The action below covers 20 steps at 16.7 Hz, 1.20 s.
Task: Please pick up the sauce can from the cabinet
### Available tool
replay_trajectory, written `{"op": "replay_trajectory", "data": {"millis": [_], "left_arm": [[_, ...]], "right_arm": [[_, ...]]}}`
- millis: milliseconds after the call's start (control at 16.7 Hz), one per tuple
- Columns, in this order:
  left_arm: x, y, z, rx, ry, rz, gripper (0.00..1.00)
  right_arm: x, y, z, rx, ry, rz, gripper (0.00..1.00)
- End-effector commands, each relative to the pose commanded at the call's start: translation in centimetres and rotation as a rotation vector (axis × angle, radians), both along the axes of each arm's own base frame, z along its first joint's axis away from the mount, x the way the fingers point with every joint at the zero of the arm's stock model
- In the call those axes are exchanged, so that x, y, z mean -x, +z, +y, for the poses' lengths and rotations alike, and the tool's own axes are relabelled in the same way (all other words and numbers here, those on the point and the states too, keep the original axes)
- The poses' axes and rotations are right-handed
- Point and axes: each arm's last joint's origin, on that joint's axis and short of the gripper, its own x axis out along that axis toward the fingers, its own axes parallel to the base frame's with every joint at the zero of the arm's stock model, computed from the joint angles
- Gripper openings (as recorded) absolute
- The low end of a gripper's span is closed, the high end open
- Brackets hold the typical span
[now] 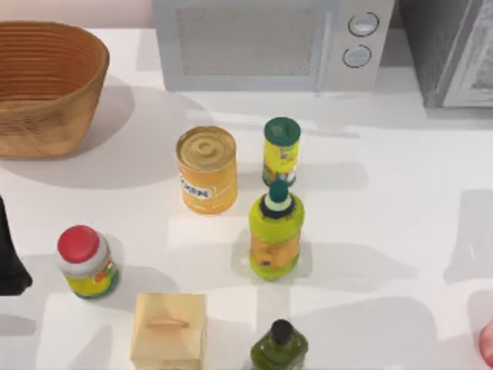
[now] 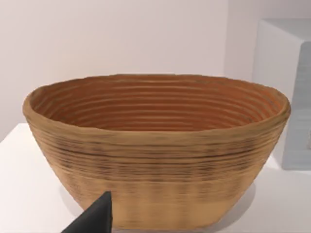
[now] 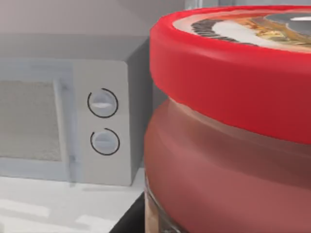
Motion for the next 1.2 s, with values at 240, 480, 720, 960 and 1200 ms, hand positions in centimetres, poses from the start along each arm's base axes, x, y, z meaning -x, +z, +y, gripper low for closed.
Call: {"op": "replay_trajectory", "data": {"millis": [240,480,720,960,1200], "left_arm": [[0.0,0.0,0.0,0.000,0.000,0.000,1.00],[0.0,0.0,0.0,0.000,0.000,0.000,1.00],[0.0,0.0,0.0,0.000,0.000,0.000,1.00],[0.0,0.0,0.0,0.000,0.000,0.000,1.00],[0.0,0.0,0.0,0.000,0.000,0.000,1.00]], "right_arm": [[-2.9,0.5,-0.5,0.007,0.136,-0.005,0.00],[-6.3,-0.9,-1.4,0.010,0.288,0.012,0.00],[-8.8,-4.0,-2.7,0.005,0.433,0.032,0.00],[-9.8,-7.1,-3.7,0.004,0.548,0.035,0.00],[-9.9,-9.0,-4.2,0.010,0.617,0.026,0.00]]}}
